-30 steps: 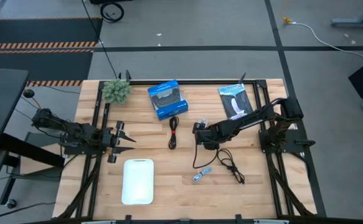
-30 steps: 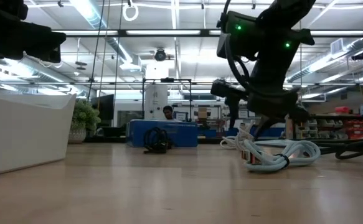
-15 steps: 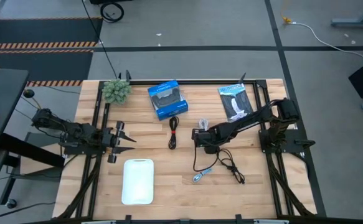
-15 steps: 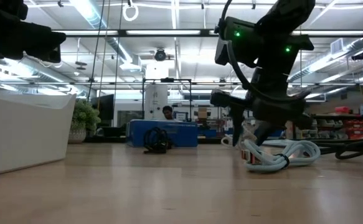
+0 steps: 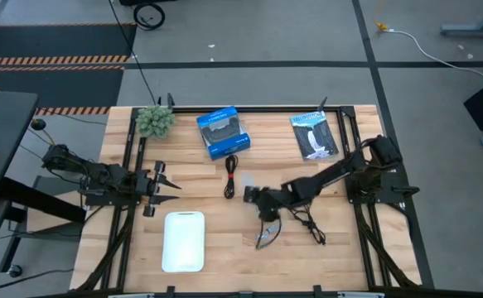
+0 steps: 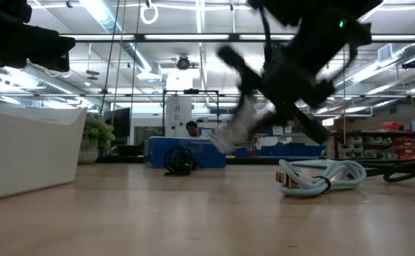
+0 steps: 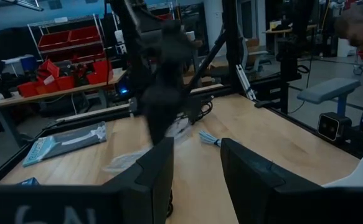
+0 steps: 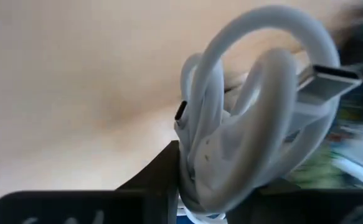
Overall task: Pick and place USB-C Cables
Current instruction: Put the white charger cable into the white bin
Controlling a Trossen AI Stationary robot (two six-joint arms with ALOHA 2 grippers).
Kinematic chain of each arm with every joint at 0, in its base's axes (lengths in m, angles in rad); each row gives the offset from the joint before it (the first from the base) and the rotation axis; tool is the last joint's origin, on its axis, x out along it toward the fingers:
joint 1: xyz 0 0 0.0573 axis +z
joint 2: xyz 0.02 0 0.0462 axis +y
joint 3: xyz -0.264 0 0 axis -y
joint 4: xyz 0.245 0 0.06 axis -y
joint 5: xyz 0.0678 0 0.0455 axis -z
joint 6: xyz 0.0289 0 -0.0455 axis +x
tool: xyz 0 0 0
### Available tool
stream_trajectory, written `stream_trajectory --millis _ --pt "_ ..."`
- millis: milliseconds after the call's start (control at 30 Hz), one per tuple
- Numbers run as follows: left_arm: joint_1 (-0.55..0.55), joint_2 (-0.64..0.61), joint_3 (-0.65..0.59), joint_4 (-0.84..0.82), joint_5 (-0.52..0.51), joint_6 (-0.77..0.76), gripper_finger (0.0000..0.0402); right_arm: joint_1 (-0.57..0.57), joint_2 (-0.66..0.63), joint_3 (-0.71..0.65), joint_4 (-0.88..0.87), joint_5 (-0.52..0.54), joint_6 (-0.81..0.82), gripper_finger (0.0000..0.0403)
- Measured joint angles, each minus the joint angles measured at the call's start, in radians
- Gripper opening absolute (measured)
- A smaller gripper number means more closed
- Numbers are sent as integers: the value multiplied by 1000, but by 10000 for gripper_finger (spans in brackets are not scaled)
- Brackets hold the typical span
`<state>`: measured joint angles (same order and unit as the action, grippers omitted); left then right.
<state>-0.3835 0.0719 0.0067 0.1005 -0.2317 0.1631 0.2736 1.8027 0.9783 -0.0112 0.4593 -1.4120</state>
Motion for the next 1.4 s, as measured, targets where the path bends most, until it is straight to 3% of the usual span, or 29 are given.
stream_trajectory --millis 200,400,533,800,900,1100,1233,1400 --pt "0 0 0 0 0 0 142 57 -1 0 453 -194 256 96" --pt "0 0 0 0 0 0 142 17 -1 0 708 -468 543 96" --pt "0 0 0 0 0 0 142 -36 -1 0 798 -619 721 96" --pt "0 0 0 0 0 0 142 -72 -1 0 811 -744 959 96" --pt "0 0 0 0 0 0 142 -41 -1 0 816 -726 1017 96" --pt "0 0 0 0 0 0 142 77 0 42 799 -470 1031 96" --pt "0 0 0 0 0 0 142 134 49 160 720 -349 1010 96" --pt "0 0 0 2 0 0 142 143 182 344 634 -281 1029 96"
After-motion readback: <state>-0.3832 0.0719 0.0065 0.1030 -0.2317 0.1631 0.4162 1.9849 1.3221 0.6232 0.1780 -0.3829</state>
